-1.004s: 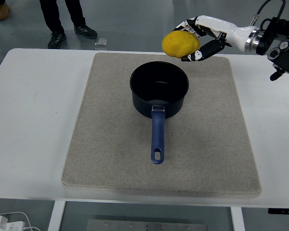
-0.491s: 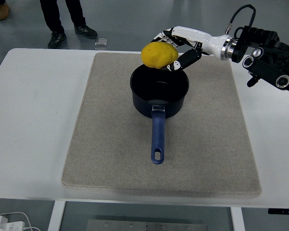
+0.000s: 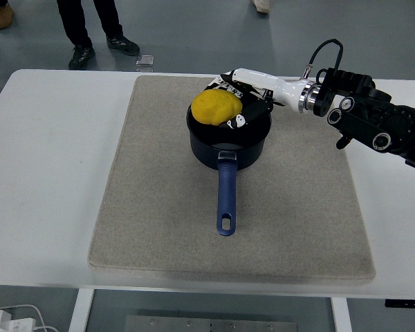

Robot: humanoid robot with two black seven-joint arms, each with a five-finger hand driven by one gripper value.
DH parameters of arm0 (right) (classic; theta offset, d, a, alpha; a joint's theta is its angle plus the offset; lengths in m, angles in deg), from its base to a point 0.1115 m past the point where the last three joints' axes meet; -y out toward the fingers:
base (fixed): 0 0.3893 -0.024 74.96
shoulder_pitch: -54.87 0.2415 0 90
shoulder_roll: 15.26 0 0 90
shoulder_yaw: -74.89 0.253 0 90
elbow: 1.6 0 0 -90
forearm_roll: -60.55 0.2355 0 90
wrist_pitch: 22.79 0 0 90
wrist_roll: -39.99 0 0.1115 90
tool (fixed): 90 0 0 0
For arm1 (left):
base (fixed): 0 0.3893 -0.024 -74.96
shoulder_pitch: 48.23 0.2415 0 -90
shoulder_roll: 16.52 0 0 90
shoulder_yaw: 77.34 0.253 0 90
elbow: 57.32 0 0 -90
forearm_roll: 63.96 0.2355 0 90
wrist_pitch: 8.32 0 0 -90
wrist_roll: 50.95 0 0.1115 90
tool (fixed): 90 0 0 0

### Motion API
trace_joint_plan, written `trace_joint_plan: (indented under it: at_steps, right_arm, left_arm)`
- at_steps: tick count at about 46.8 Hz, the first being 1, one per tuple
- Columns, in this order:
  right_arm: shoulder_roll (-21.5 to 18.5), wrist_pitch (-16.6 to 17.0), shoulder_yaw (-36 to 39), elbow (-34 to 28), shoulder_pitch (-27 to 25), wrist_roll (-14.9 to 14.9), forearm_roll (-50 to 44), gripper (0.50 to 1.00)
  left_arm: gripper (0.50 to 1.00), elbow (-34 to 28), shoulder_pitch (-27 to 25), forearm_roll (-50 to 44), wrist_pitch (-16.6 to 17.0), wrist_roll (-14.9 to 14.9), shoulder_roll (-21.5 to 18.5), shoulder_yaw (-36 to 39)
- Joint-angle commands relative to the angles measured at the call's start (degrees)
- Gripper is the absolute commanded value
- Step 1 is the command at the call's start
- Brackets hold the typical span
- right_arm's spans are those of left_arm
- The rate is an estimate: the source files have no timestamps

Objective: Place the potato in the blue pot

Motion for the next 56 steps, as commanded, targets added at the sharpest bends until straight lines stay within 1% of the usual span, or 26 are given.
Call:
trace_joint_plan:
  at_steps: [1, 7, 10, 12, 14, 15, 31, 56]
  right_arm:
    - [0.02, -0.01, 0.09, -0.08, -0.01, 0.0, 0.0, 0.5]
    - [0.02, -0.8, 0.26, -0.08, -0.18, 0.0, 0.08, 0.504]
    - [0.02, -1.59, 0.26, -0.08, -0.18, 0.0, 0.08, 0.72]
    - [0.02, -1.68, 0.26, -0.08, -0.18, 0.0, 0.17, 0.839]
    - [0.11, -1.5, 0.26, -0.08, -0.18, 0.0, 0.09, 0.917]
    - [0.11, -1.41, 0.18, -0.08, -0.27, 0.0, 0.0, 0.925]
    - [0.9, -1.68, 0.35, -0.17, -0.89, 0.0, 0.08, 0.928]
    - [0.99, -1.76, 0.44, -0.7, -0.89, 0.0, 0.35, 0.928]
  left_arm:
    - [1.0, 0.0, 0.02, 0.0, 0.0, 0.0, 0.0, 0.0]
    - [1.0, 0.0, 0.02, 0.0, 0.0, 0.0, 0.0, 0.0]
    - [1.0, 0.0, 0.02, 0.0, 0.0, 0.0, 0.0, 0.0]
    - [1.0, 0.0, 0.02, 0.0, 0.0, 0.0, 0.0, 0.0]
    - [1.0, 0.0, 0.02, 0.0, 0.0, 0.0, 0.0, 0.0]
    - [1.0, 0.0, 0.02, 0.0, 0.0, 0.0, 0.0, 0.0]
    - [1.0, 0.0, 0.02, 0.0, 0.0, 0.0, 0.0, 0.0]
    - [1.0, 0.0, -0.06, 0.0, 0.0, 0.0, 0.0, 0.0]
